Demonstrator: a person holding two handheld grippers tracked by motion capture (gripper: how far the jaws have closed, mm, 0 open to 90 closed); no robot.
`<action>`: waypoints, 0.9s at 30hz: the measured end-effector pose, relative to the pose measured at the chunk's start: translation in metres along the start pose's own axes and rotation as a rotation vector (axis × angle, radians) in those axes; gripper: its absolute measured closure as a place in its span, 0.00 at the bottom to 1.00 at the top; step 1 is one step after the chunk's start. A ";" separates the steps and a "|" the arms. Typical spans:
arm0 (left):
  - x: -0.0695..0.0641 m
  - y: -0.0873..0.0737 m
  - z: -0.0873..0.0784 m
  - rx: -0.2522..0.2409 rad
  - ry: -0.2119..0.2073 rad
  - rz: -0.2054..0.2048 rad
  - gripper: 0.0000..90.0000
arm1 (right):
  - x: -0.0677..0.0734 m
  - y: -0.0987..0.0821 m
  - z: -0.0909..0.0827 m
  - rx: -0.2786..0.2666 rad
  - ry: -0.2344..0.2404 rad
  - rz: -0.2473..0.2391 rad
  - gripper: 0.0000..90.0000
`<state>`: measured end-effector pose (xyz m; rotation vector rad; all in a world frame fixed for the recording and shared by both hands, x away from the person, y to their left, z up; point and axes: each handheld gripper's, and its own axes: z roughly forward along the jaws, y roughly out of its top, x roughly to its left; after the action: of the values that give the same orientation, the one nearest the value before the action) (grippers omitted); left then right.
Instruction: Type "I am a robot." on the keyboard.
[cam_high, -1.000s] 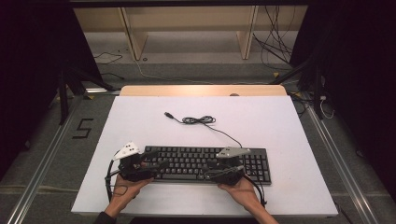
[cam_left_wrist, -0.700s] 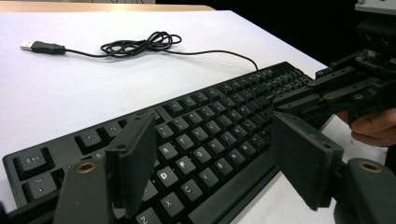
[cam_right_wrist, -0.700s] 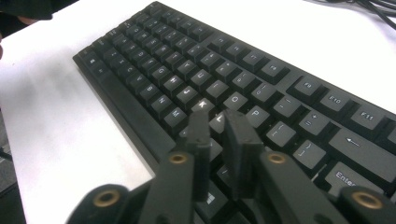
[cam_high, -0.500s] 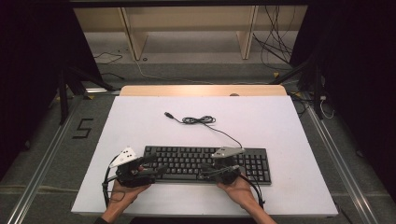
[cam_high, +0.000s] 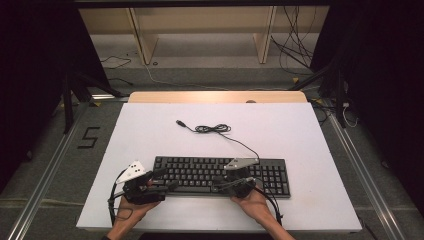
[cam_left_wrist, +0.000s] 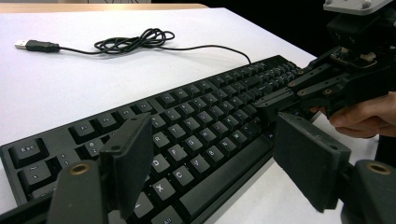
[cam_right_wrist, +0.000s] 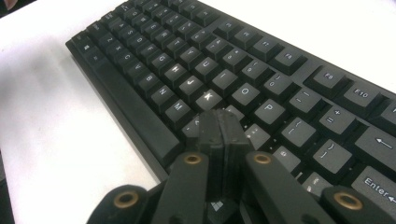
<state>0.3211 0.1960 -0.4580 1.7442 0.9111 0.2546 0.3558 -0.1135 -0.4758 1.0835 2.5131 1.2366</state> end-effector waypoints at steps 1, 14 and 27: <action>0.000 0.000 0.000 0.002 0.000 0.001 0.31 | 0.000 0.000 0.001 0.000 -0.002 0.001 1.00; -0.001 -0.002 -0.002 0.014 -0.004 0.001 0.31 | -0.001 -0.001 0.002 0.018 -0.005 0.005 1.00; -0.002 -0.003 -0.002 0.017 -0.001 0.002 0.30 | 0.000 -0.003 0.005 0.027 -0.017 -0.004 1.00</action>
<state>0.3172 0.1968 -0.4593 1.7604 0.9128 0.2478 0.3561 -0.1112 -0.4809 1.0897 2.5251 1.1916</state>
